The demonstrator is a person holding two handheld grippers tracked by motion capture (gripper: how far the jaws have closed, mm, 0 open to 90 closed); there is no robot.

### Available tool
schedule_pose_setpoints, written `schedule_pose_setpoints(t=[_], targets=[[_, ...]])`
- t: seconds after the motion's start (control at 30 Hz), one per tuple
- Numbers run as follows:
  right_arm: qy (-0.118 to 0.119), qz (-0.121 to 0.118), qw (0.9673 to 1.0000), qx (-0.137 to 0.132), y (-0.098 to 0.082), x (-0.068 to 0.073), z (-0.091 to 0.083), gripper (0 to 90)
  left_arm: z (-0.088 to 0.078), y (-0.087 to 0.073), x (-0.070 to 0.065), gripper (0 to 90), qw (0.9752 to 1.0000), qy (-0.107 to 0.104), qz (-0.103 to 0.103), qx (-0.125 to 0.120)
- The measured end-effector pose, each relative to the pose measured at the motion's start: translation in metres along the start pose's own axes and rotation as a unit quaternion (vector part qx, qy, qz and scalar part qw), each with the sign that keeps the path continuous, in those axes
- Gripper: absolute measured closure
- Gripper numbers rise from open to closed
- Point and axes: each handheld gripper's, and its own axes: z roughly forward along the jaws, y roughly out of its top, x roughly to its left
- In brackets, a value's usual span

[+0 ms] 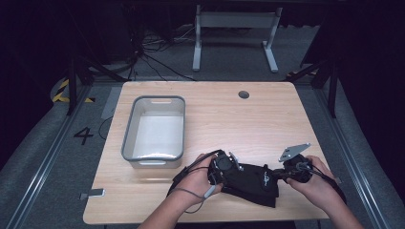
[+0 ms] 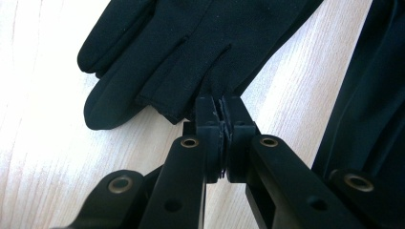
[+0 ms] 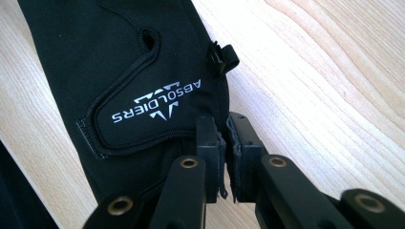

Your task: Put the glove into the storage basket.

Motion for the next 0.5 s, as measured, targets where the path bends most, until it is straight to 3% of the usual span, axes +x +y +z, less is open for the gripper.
schedule_pose_setpoints(t=[0.2, 0.5], targets=[[0.003, -0.001, 1.0, -0.002, 0.0007, 0.0012, 0.0002, 84.8, -0.0031, -0.0018, 0.002, 87.3, 1.0, 0.003, -0.006, -0.008], [0.008, 0.003, 0.9999, 0.009, 0.0002, 0.0011, 0.0037, 84.7, 0.0033, -0.0002, 0.0023, 87.3, 1.0, 0.001, 0.002, 0.009]])
